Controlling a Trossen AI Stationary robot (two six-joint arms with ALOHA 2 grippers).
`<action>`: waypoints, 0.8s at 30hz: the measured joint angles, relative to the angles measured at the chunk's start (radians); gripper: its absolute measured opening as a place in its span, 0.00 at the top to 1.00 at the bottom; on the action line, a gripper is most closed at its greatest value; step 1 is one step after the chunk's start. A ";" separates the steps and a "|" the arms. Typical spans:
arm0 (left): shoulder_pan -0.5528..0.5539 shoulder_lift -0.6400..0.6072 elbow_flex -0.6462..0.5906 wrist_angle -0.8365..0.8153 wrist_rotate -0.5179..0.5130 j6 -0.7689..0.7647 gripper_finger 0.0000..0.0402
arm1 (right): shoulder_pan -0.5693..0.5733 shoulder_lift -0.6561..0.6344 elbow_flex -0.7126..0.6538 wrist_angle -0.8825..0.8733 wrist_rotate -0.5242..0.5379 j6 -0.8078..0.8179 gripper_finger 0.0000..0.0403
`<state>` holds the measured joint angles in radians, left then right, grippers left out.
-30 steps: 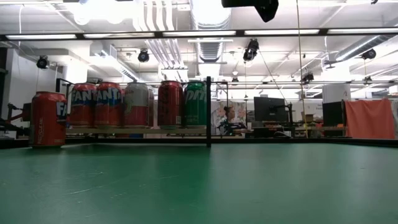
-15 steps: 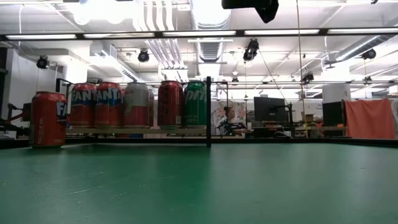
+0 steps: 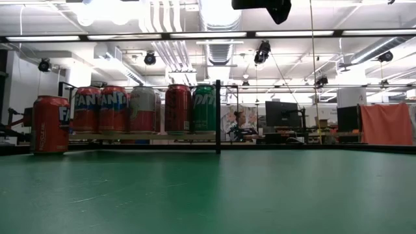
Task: Place canned beverage on shelf
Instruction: Put the red soda can on the shelf aligned with the other red soda can
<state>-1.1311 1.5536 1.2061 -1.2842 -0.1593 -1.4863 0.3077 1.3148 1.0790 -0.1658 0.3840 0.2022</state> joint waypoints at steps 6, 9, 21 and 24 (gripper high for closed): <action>0.000 0.000 -0.002 0.000 -0.001 -0.001 0.34 | 0.000 0.000 0.000 -0.001 0.000 0.000 0.97; 0.000 0.000 -0.001 -0.001 -0.003 -0.003 0.35 | 0.000 0.000 0.000 -0.001 0.000 0.000 0.97; 0.026 0.003 0.133 -0.067 -0.225 0.044 0.35 | 0.000 0.000 0.000 -0.002 0.000 0.010 0.97; 0.046 0.003 0.181 -0.086 -0.330 0.115 0.35 | 0.000 0.000 0.000 -0.002 0.000 0.010 0.97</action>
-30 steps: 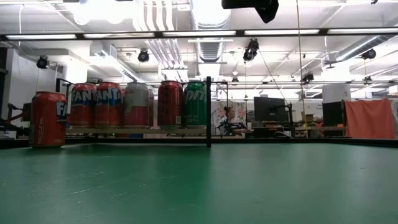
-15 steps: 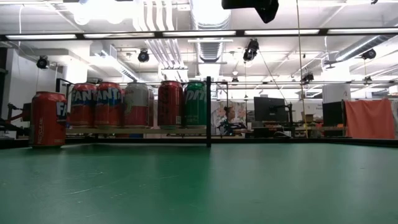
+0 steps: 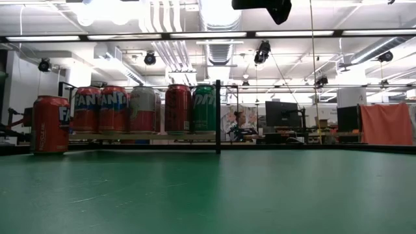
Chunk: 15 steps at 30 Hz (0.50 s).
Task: Place canned beverage on shelf
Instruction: Put the red soda can on the shelf aligned with the other red soda can
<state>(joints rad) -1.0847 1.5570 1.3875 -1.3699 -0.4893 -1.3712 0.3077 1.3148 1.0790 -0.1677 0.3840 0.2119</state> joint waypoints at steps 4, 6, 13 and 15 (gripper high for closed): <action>0.043 -0.002 0.070 -0.038 -0.141 0.111 0.35 | 0.000 0.000 0.000 0.000 0.000 0.000 0.97; 0.073 -0.002 0.105 -0.061 -0.217 0.172 0.35 | 0.000 0.000 0.000 0.000 0.000 -0.001 0.97; 0.225 -0.005 0.241 -0.210 -0.302 0.351 0.35 | 0.000 0.000 0.000 -0.007 0.000 -0.002 0.97; 0.280 -0.018 0.265 -0.194 -0.311 0.450 0.35 | 0.000 0.000 0.000 -0.015 0.000 -0.003 0.97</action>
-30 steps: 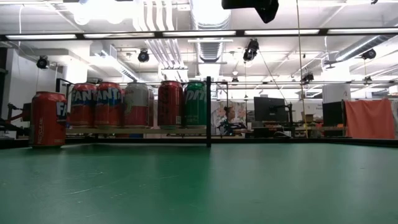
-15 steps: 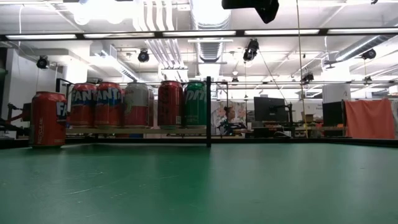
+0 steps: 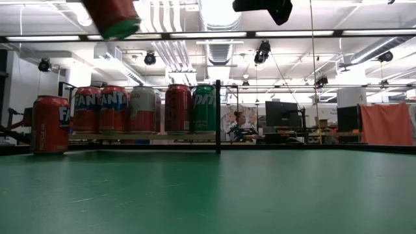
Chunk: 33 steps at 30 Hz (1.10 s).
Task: Place canned beverage on shelf
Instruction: Put the red soda can on the shelf aligned with the other red soda can
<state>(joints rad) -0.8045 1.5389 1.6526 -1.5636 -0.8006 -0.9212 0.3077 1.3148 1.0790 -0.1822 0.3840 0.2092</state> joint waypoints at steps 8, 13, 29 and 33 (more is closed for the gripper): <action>0.271 -0.048 0.088 -0.008 -0.061 0.329 0.35 | 0.000 0.000 0.000 -0.035 0.000 -0.011 0.97; 0.505 -0.064 0.165 -0.009 -0.072 0.556 0.35 | 0.000 0.000 0.000 -0.053 0.000 -0.011 0.97; 1.390 -0.052 0.264 0.151 0.357 1.079 0.35 | -0.016 -0.004 0.000 -0.053 -0.001 -0.061 0.97; 1.508 -0.051 0.221 0.161 0.370 1.123 0.35 | -0.054 -0.014 0.000 -0.047 0.001 -0.047 0.97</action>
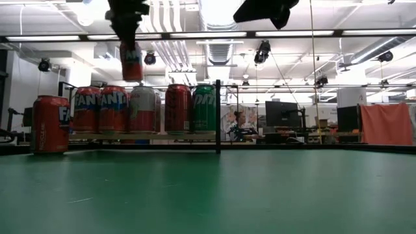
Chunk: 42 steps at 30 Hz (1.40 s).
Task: Place canned beverage on shelf
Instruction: Put the red soda can on the shelf aligned with the other red soda can
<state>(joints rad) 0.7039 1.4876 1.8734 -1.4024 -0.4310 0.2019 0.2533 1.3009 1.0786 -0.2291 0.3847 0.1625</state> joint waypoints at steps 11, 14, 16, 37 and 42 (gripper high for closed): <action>0.167 0.004 -0.138 0.130 0.116 0.078 0.33 | -0.160 -0.001 0.000 -0.005 -0.028 -0.066 0.97; 0.180 0.012 -0.188 0.151 0.126 0.078 0.33 | -0.205 -0.001 0.000 -0.006 -0.097 -0.093 0.97; 0.185 0.021 -0.221 0.184 0.127 0.082 0.33 | -0.232 0.000 0.000 -0.006 -0.132 -0.096 0.97; 0.307 0.120 -0.315 0.257 0.128 0.132 0.33 | -0.518 0.008 -0.001 -0.043 -0.366 -0.188 0.97; 0.323 0.141 -0.315 0.255 0.202 0.134 0.33 | -0.559 0.009 -0.006 -0.078 -0.368 -0.191 0.97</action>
<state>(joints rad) 1.0265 1.6284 1.5585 -1.1472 -0.2292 0.3358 -0.3057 1.3104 1.0728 -0.3075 0.0166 -0.0285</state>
